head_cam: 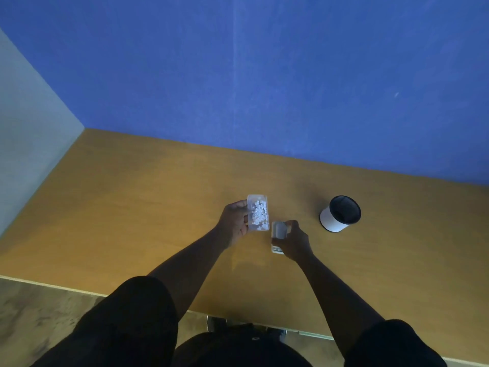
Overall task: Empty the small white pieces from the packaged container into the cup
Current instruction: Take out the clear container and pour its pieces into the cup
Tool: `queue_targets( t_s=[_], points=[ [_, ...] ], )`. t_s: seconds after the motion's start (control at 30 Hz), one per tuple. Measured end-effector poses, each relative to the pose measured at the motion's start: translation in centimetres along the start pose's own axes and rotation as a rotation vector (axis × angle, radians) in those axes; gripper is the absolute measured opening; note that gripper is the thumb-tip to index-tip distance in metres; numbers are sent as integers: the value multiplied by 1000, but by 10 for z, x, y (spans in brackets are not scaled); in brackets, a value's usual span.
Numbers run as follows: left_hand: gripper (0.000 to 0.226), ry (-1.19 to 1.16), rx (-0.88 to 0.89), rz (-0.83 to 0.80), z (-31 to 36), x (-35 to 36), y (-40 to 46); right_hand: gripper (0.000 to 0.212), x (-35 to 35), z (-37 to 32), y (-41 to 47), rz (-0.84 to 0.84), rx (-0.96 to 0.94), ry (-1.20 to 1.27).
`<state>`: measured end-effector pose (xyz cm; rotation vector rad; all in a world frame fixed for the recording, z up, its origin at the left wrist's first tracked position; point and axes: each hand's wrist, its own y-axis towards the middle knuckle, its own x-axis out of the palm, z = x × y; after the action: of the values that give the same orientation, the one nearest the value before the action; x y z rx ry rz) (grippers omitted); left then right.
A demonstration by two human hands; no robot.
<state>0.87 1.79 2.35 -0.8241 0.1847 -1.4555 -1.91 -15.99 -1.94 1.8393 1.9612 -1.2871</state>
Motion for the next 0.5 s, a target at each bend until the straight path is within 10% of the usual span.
queue_targets(
  t_s=[0.5],
  points=[
    [29, 83, -57, -75, 5, -10, 11, 72, 22, 0, -4, 86, 52, -42]
  ],
)
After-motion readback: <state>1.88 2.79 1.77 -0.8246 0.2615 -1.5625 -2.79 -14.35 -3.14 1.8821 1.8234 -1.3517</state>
